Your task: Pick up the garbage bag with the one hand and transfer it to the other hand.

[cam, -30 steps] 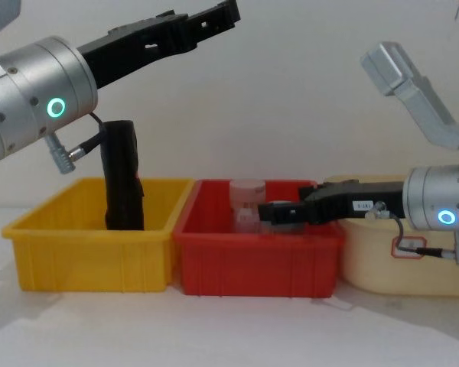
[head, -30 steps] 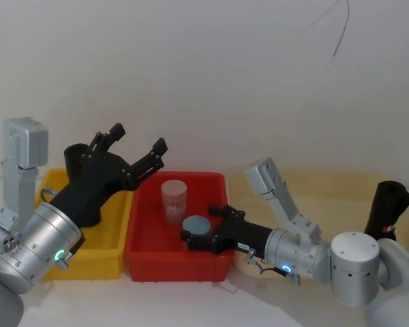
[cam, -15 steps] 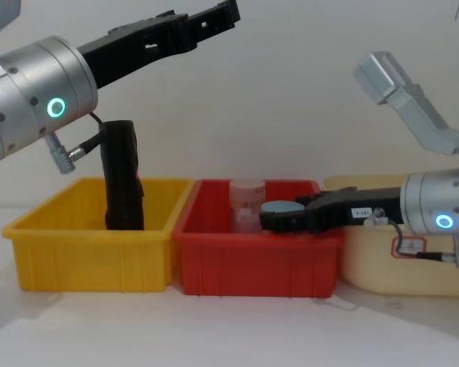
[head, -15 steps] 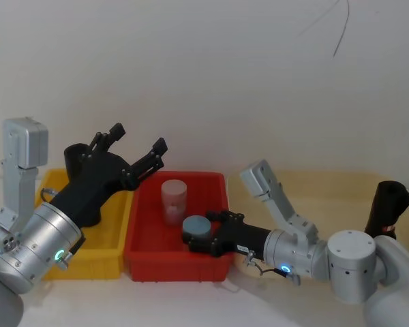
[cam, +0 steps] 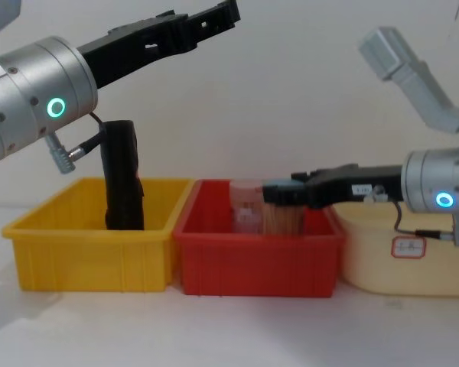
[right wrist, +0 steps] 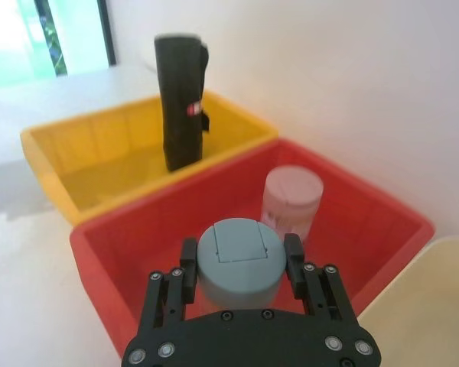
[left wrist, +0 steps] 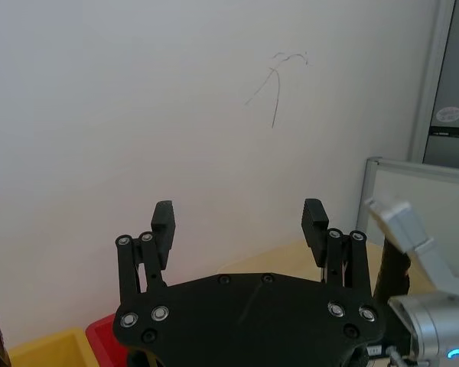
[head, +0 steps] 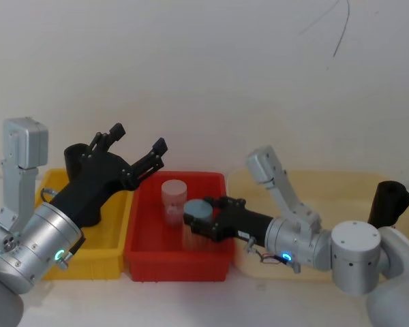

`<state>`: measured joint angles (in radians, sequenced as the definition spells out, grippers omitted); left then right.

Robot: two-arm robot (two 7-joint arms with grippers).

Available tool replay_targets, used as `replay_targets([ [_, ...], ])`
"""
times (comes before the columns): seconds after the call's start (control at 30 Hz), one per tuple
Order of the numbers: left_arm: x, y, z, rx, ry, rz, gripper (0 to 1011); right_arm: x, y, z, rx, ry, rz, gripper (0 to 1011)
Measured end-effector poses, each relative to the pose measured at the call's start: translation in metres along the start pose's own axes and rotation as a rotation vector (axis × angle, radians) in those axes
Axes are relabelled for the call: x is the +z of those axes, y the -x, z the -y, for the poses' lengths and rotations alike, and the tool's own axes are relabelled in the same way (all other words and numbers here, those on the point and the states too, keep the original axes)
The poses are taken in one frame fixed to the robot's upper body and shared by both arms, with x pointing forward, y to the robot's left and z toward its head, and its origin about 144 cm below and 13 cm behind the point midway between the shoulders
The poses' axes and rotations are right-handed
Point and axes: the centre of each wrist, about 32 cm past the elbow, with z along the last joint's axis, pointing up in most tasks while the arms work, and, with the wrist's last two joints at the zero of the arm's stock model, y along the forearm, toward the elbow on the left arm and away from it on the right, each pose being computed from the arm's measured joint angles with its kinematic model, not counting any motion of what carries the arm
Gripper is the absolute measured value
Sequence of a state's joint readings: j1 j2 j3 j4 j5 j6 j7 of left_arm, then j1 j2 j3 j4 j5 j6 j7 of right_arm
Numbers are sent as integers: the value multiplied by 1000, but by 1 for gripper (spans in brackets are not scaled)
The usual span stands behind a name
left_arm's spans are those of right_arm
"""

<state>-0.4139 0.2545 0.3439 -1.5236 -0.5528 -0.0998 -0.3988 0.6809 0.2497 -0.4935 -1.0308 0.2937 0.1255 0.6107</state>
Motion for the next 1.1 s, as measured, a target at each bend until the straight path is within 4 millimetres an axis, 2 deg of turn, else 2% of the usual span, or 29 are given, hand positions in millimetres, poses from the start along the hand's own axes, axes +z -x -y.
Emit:
replay_targets([
  [0.37, 0, 0, 0, 0, 0, 0, 1001, 30, -4, 11, -38, -120, 44, 664],
  [0.53, 0, 0, 0, 0, 0, 0, 1001, 44, -8, 21, -73, -177, 68, 664],
  [0.7, 0, 0, 0, 0, 0, 0, 1001, 57, -15, 39, -132, -229, 97, 664],
  [0.9, 0, 0, 0, 0, 0, 0, 1001, 59, -19, 66, -205, -242, 117, 664],
  [1.1, 0, 0, 0, 0, 0, 0, 1001, 48, -18, 90, -263, -209, 114, 664],
])
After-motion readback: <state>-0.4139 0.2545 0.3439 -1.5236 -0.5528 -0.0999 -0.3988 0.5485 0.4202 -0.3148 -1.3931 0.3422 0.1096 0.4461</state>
